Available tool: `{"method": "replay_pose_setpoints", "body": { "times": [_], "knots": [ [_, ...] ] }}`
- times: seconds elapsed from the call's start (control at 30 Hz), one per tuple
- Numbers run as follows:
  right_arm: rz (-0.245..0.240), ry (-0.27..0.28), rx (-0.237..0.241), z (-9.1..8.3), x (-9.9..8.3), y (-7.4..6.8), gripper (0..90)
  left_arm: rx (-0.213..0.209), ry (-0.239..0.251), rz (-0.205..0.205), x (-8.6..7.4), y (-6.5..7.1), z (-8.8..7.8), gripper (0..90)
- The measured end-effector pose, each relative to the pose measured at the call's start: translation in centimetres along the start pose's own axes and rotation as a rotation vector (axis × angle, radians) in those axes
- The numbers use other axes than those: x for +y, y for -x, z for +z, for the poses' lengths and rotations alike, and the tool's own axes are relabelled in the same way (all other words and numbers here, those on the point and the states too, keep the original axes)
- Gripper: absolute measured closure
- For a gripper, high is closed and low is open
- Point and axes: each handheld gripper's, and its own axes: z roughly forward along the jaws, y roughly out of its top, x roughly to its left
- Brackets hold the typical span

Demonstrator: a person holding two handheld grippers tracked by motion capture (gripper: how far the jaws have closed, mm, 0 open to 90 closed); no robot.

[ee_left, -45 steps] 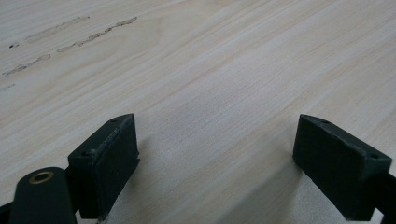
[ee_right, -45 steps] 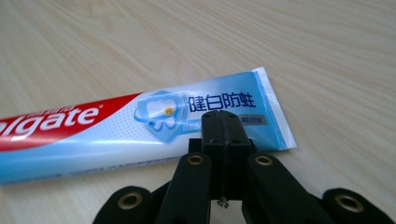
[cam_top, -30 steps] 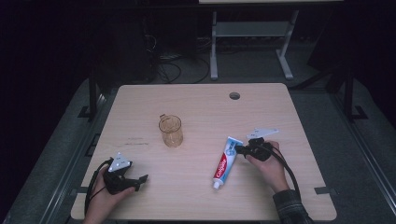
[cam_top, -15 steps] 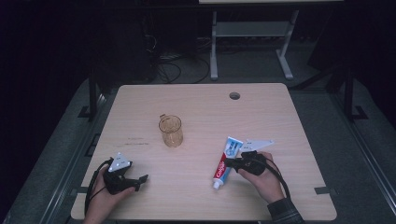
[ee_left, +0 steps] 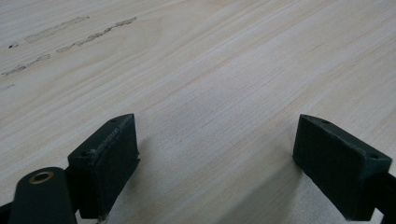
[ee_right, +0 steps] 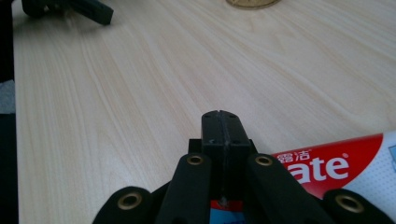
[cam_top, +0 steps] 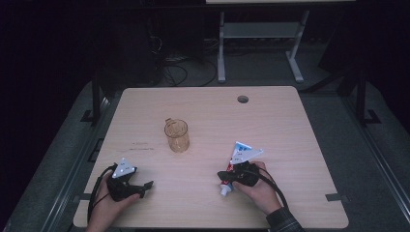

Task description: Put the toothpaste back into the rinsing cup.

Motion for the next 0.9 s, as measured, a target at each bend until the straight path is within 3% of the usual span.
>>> {"method": "replay_pose_setpoints", "body": {
  "times": [0.57, 0.9],
  "knots": [
    [0.015, -0.015, -0.023, -1.0, -1.3, 0.1, 89.8, 0.0, 0.001, 0.001, 0.0, 0.0, 0.0, 13.0],
    [0.041, -0.011, -0.049, -2.9, -3.0, 0.7, 89.8, 0.0, 0.0, 0.002, 0.0, 0.0, 0.0, 13.0]
  ]
}}
